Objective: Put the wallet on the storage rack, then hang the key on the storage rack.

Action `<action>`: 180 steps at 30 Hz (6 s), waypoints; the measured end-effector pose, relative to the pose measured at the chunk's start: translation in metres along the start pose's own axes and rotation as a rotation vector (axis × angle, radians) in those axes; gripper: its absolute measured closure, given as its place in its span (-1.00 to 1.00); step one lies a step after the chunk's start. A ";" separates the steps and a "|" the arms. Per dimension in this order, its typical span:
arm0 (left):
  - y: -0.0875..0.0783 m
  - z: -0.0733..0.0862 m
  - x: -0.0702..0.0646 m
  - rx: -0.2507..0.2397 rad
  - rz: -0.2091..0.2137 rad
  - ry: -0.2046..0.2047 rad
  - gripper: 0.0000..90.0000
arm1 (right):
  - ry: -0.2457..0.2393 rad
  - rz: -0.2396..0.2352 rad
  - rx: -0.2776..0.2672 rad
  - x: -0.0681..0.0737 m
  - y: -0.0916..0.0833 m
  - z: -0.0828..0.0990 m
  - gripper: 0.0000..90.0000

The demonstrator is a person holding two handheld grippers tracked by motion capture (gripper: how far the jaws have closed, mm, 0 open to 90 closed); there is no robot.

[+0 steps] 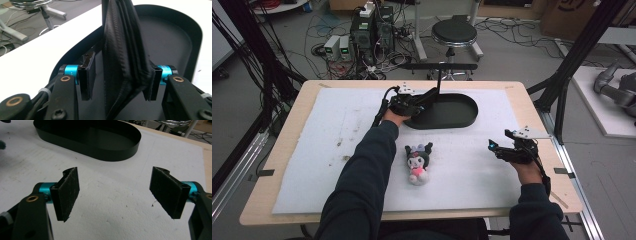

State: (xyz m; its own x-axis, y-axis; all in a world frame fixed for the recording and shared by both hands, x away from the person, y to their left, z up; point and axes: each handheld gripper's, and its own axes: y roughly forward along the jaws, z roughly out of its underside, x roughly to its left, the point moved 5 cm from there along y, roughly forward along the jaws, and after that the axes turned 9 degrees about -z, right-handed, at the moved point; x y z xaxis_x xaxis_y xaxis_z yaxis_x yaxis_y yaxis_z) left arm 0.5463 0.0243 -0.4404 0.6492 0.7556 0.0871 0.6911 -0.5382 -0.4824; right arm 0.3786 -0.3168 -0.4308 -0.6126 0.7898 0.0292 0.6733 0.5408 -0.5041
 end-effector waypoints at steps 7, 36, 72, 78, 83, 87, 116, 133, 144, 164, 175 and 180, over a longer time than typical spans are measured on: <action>-0.004 -0.003 -0.012 -0.008 0.042 0.003 0.15 | -0.003 0.000 0.001 0.001 0.000 0.000 -0.46; 0.005 0.004 0.002 0.010 -0.145 0.097 0.61 | 0.003 -0.002 0.010 -0.001 0.002 0.002 -0.46; -0.096 0.016 0.001 -0.163 -0.069 -0.180 -0.20 | -0.026 -0.013 0.016 0.005 0.002 0.000 -0.45; -0.136 0.048 0.018 -0.192 -0.137 -0.267 -0.50 | -0.030 -0.016 0.016 0.007 0.004 -0.001 -0.45; -0.165 0.069 0.024 -0.194 -0.192 -0.269 -0.55 | -0.035 -0.021 0.016 0.007 0.006 -0.002 -0.46; -0.185 0.079 0.026 -0.180 -0.242 -0.244 -0.55 | -0.030 -0.020 0.012 0.008 0.008 -0.004 -0.50; -0.223 0.109 0.039 -0.214 -0.252 -0.289 -0.55 | -0.038 -0.025 0.021 0.018 0.015 -0.006 -0.53; -0.219 0.125 0.039 -0.128 -0.267 -0.273 -0.54 | 0.007 -0.320 -0.009 0.092 0.046 -0.026 -0.53; -0.216 0.127 0.040 -0.115 -0.262 -0.266 -0.52 | -0.051 -0.436 0.096 0.155 0.085 -0.023 -0.53; -0.214 0.129 0.041 -0.102 -0.261 -0.268 -0.50 | 0.032 -0.605 0.159 0.200 0.125 -0.023 -0.45; -0.214 0.129 0.041 -0.100 -0.262 -0.268 -0.48 | -0.013 -0.662 0.196 0.214 0.127 -0.026 0.18; -0.214 0.129 0.041 -0.100 -0.266 -0.268 -0.48 | -0.038 -0.644 0.194 0.207 0.121 -0.030 0.46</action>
State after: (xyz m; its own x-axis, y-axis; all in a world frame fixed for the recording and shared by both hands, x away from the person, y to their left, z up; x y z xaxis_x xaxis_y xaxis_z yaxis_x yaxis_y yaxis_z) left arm 0.3841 0.2191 -0.4457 0.3465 0.9372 -0.0396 0.8601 -0.3343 -0.3854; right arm 0.3451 -0.0789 -0.4602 -0.8834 0.3142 0.3476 0.0839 0.8360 -0.5423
